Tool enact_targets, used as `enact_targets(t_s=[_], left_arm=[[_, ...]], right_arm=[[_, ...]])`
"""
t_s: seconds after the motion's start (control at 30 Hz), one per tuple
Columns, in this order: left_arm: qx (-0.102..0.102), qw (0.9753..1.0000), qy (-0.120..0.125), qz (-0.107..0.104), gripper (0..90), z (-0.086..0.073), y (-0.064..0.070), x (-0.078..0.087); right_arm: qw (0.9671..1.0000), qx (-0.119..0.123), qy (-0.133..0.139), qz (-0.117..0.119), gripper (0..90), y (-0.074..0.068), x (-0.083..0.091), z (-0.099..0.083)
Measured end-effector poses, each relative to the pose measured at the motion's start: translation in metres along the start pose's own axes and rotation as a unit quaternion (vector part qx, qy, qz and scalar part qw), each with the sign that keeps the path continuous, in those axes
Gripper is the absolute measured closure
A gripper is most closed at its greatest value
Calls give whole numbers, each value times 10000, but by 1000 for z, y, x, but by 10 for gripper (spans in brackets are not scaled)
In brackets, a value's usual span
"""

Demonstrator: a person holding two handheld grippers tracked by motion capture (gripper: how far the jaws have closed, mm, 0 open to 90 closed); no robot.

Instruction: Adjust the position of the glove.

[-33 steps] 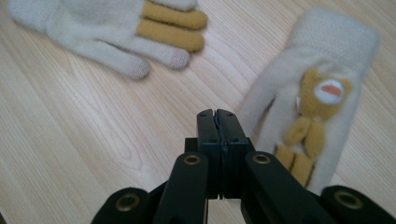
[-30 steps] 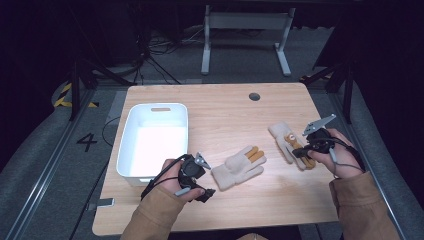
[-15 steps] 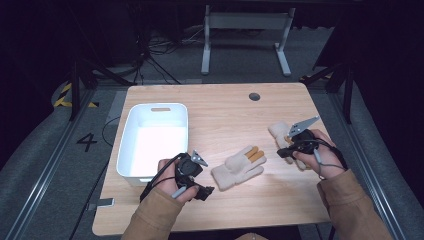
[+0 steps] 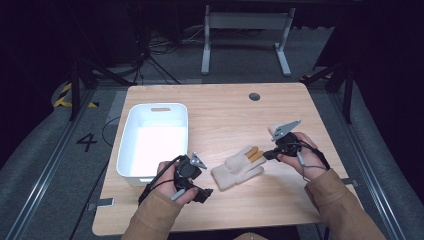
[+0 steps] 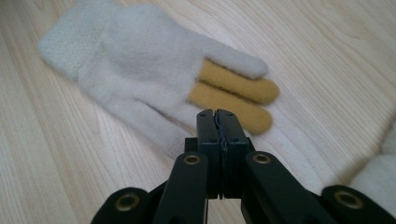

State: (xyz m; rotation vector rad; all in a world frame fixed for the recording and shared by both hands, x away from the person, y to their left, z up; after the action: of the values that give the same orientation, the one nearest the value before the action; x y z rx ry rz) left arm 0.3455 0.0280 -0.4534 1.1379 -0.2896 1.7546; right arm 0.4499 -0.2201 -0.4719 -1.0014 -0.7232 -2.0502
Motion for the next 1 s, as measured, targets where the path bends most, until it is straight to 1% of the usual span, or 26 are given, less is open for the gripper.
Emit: enact_targets(t_s=[0.07,0.1,0.2,0.23,0.3,0.43,0.5,0.53,0.63,0.67,0.7,0.77,0.8,0.87,0.9,0.97,1.0], left_arm=[[2,10000,-23,8,246,0,0,-1],[4,10000,-29,12,247,0,0,-2],[-14,10000,-52,4,247,0,0,-3],[-24,10000,-59,-4,247,-1,0,-4],[-25,10000,-92,-12,247,-1,0,-5],[-8,10000,-83,-18,247,-1,0,-7],[9,9999,-120,-33,247,-2,-1,-8],[3,9999,-143,-32,247,-2,-1,-8],[20,9999,-149,-21,247,-3,-2,-10],[19,9999,-142,-19,247,-3,-2,-11],[19,9999,-142,-19,247,-3,-2,-11],[10,9999,-148,-27,247,-3,-2,-12],[9,9999,-154,-34,247,-3,-2,-12],[8,9999,-166,-36,247,-3,-3,-13],[9,9999,-167,-38,247,-3,-2,-13],[8,9999,-166,-41,246,-3,-2,-13],[-4,9999,-164,-44,246,-3,-2,-14]], right_arm=[[10000,17,-3,24,900,-2,-2,1],[10000,53,0,38,900,-5,-6,1],[10000,52,-13,30,900,-7,-10,1],[10000,63,3,5,900,-9,-15,2],[9999,101,32,-48,900,-9,-19,3],[9998,115,99,-90,897,-10,-25,6],[9997,99,161,-124,893,-10,-29,9],[9996,103,197,-152,892,-9,-33,10],[9997,93,181,-169,892,-7,-38,9],[9995,115,181,-221,881,-5,-41,9],[9995,115,181,-221,881,-5,-41,9],[9992,108,269,-291,854,-1,-46,10],[9992,108,269,-291,854,-1,-46,10],[9992,118,231,-296,872,0,-49,9],[9994,74,187,-275,890,1,-51,8],[9994,83,169,-277,894,1,-52,7],[9996,73,118,-262,899,1,-52,6]])
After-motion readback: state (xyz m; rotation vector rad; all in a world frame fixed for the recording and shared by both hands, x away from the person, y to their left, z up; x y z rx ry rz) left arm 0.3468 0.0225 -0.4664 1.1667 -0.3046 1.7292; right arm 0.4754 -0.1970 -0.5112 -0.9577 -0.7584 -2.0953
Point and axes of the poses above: each handheld gripper's, and its own axes: x roughly backward along the jaws, z roughly out of its top, y roughly to its right, the point moved 9 cm from there along -x, roughly forward along the jaws, and after that the axes turned 11 degrees about -z, right-handed, at the moved point
